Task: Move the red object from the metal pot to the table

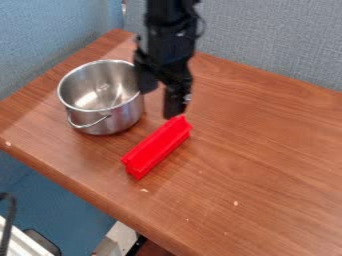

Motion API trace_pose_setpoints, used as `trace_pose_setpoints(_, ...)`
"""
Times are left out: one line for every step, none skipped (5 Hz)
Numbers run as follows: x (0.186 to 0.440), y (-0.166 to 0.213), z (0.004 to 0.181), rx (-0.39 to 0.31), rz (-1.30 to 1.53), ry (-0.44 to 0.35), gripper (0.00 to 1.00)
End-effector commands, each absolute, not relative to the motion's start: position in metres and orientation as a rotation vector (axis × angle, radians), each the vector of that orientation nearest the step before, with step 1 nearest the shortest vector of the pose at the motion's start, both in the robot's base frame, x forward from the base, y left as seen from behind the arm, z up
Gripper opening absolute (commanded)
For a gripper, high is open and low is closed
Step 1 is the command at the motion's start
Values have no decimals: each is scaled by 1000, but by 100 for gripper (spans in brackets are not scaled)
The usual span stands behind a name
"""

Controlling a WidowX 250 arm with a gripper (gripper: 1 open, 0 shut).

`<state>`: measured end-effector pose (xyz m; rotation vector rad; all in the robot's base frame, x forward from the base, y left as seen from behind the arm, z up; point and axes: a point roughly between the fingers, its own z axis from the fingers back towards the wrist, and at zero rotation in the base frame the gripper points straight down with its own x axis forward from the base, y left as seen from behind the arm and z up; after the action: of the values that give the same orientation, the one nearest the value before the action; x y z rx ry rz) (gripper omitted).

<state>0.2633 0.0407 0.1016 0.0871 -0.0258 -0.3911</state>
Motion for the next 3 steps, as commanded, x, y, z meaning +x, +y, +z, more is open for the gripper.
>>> trace_pose_setpoints(248, 52, 116, 167, -477, -73, 100)
trace_pose_setpoints(230, 35, 110, 198, -396, -88, 100)
trace_pose_setpoints(227, 25, 91, 155, -329, -76, 100)
